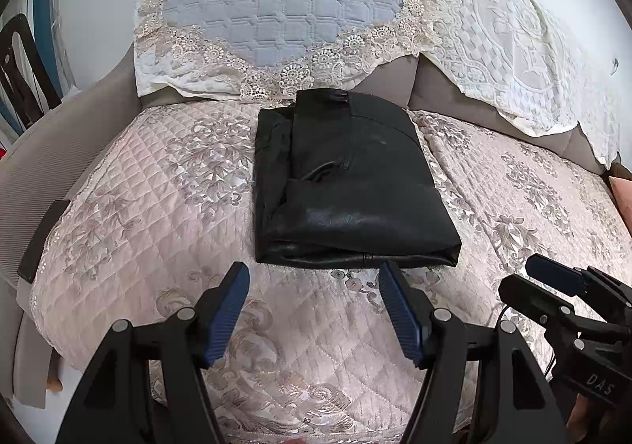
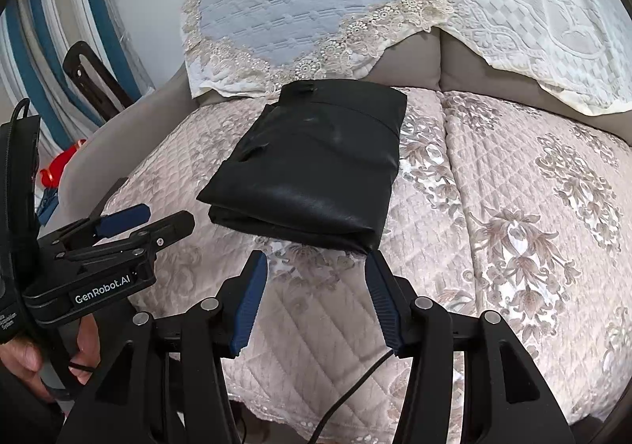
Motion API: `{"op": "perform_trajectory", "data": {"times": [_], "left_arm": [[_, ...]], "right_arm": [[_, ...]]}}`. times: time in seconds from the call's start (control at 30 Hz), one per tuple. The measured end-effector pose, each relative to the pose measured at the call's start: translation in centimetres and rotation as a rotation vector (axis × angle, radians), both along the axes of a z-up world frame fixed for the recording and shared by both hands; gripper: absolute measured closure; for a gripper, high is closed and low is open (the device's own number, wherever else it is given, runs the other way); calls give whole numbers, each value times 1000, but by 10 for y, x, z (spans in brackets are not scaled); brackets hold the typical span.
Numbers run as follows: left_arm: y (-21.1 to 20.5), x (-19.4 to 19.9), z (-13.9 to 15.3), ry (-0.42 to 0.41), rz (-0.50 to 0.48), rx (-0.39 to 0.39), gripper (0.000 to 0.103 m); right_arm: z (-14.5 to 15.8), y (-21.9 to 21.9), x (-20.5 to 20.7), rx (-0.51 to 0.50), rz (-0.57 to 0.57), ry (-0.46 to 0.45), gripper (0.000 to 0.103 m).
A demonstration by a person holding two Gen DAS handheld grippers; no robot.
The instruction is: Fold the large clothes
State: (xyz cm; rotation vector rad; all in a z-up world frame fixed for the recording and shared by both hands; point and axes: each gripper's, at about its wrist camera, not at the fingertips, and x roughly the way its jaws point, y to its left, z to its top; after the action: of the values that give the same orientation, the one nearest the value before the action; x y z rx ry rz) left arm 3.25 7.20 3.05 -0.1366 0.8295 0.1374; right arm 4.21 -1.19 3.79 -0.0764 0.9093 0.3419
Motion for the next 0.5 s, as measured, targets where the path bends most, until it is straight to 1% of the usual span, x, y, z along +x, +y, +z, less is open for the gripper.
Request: {"op": "perform_trajectory", "data": {"times": [0.5], "left_arm": [[0,-1,0,-1,-9,-1,33]], "right_arm": [[0,1,1,-7,4,1,50]]}}
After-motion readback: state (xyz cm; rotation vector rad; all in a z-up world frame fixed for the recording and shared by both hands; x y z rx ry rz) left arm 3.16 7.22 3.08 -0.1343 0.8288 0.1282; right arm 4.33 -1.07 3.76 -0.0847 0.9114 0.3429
